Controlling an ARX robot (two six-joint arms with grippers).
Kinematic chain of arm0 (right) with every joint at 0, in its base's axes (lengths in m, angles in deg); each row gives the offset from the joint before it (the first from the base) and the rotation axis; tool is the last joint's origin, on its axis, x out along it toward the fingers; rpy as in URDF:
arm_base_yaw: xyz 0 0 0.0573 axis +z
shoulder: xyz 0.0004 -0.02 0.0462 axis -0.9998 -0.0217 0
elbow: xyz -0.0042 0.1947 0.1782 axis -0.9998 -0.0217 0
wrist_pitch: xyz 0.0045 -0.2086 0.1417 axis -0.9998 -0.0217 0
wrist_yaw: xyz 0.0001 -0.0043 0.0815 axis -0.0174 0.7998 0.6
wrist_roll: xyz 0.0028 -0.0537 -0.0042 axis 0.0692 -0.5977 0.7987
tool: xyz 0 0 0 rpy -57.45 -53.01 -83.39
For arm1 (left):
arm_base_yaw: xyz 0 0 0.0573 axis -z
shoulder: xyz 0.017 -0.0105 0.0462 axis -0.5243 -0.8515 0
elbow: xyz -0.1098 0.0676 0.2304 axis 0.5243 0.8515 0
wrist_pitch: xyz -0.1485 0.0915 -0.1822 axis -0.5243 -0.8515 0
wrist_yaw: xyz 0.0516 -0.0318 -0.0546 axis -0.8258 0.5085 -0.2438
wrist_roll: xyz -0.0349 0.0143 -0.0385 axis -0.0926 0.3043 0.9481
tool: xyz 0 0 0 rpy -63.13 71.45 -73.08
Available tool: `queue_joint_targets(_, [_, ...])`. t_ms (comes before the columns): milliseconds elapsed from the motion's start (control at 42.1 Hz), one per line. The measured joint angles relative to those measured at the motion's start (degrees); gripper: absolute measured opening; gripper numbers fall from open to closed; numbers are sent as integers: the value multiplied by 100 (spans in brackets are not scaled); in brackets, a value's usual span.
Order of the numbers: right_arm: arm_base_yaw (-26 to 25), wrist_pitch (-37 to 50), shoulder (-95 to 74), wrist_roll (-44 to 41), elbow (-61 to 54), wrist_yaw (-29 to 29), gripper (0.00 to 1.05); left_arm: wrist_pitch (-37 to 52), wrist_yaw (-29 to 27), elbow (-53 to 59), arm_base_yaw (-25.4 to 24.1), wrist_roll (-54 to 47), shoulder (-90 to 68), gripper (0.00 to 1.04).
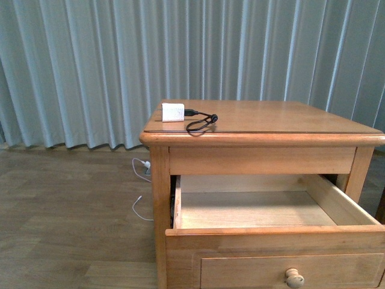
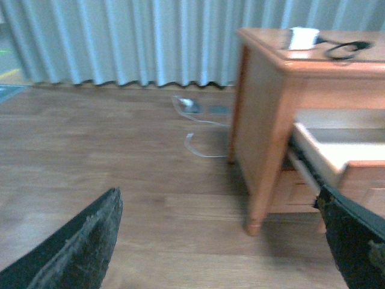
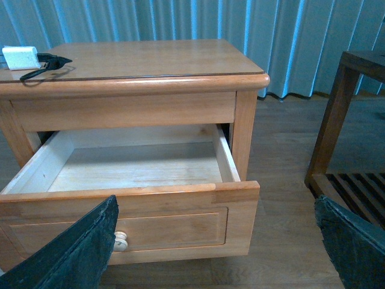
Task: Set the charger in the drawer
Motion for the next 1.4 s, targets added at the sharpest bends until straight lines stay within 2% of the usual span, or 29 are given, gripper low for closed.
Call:
queue_joint_targets(71, [0,0,2,0,2,-2,97,15,-695,-24,319,15,-382,99])
queue_joint_targets(166, [0,0,0,-2,2,0,97,339,-892,-190,590,-4,-1180,99])
queue_joint_targets(285, [0,0,0,-2,2,-2,97,863,-782,-586,682,-52,-2190,99])
queue_joint_targets(451, [0,0,2,-2,0,-2,97,1591,-439,-1895,920,-195,-4380,99])
queue_joint_targets(618, [0,0,0,-2,2,0,97,1952,-479,-3091,1137,-170,-5858,99])
queue_joint_targets(855, [0,0,0,-2,2,0,97,1991,-796,-4977,1512,26,-7919,99])
queue_joint_targets(974, [0,0,0,-2,2,0,97,1880,-1029,-6046,1888,149,-8837,99])
queue_joint_targets(1235, [0,0,0,-2,0,0,97,1709,-1722,-7910,2450,562,-10535,99])
queue_joint_targets(1401, [0,0,0,-2,0,0,97,1436,-1976,-9018,2647,791,-11503,99])
